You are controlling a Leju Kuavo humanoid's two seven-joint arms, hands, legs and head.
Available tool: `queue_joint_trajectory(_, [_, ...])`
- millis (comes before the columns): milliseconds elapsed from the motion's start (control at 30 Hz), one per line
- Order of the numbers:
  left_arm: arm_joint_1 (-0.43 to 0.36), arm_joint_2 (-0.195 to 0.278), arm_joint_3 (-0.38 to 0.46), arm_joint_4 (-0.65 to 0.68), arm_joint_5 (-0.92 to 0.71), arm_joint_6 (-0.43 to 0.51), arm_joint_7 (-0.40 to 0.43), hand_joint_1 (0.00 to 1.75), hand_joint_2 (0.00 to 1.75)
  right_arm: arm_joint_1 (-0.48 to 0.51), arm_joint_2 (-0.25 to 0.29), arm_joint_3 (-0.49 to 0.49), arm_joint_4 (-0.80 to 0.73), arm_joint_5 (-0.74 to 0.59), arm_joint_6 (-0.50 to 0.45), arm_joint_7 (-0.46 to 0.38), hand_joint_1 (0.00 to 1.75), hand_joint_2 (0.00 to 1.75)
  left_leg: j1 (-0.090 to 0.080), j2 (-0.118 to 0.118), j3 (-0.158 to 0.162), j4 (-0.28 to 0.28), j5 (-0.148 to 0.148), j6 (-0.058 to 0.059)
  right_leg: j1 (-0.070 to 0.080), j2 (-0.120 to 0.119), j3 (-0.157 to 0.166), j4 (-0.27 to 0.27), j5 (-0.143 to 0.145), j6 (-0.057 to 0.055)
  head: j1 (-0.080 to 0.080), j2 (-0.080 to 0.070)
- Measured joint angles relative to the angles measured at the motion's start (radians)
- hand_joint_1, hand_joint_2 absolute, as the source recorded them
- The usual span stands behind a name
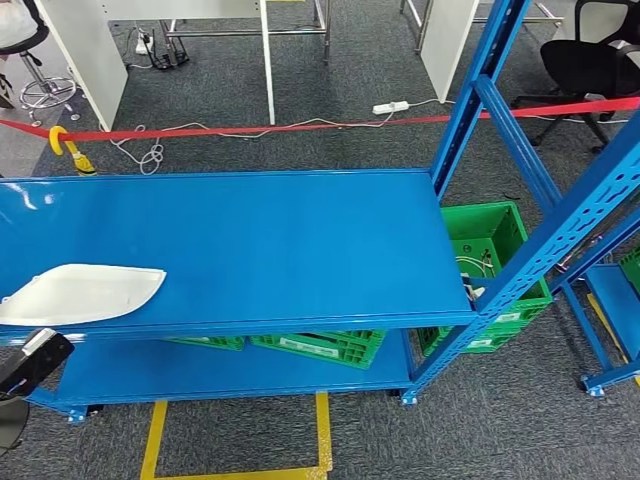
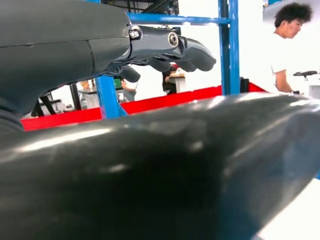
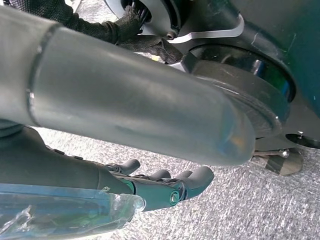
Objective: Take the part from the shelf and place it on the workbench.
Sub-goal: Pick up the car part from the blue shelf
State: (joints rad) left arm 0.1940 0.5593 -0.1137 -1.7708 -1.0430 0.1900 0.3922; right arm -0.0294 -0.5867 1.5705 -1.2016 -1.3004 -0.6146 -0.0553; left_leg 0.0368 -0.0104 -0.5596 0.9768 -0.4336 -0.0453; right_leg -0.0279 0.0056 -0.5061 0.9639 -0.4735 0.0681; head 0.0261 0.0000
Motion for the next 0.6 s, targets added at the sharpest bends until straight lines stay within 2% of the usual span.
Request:
queue_joint_trajectory(300, [0.000, 0.000, 0.000, 0.000, 0.000, 0.000, 0.000, 0.00, 0.00, 0.000, 0.000, 0.000, 0.000, 0.001, 0.000, 0.000, 0.00, 0.00, 0.005, 0.000, 0.002, -0.002, 0.003, -0.003, 0.006, 0.000, -0.017, 0.017, -0.008, -0.012, 0.000, 0.000])
queue_joint_trajectory(600, [-0.001, 0.002, -0.001, 0.000, -0.015, -0.012, -0.006, 0.00, 0.00, 0.000, 0.000, 0.000, 0.000, 0.004, 0.002, 0.001, 0.00, 0.00, 0.007, 0.000, 0.002, -0.002, 0.003, -0.004, 0.008, 0.000, -0.015, 0.018, -0.008, -0.013, 0.000, 0.000])
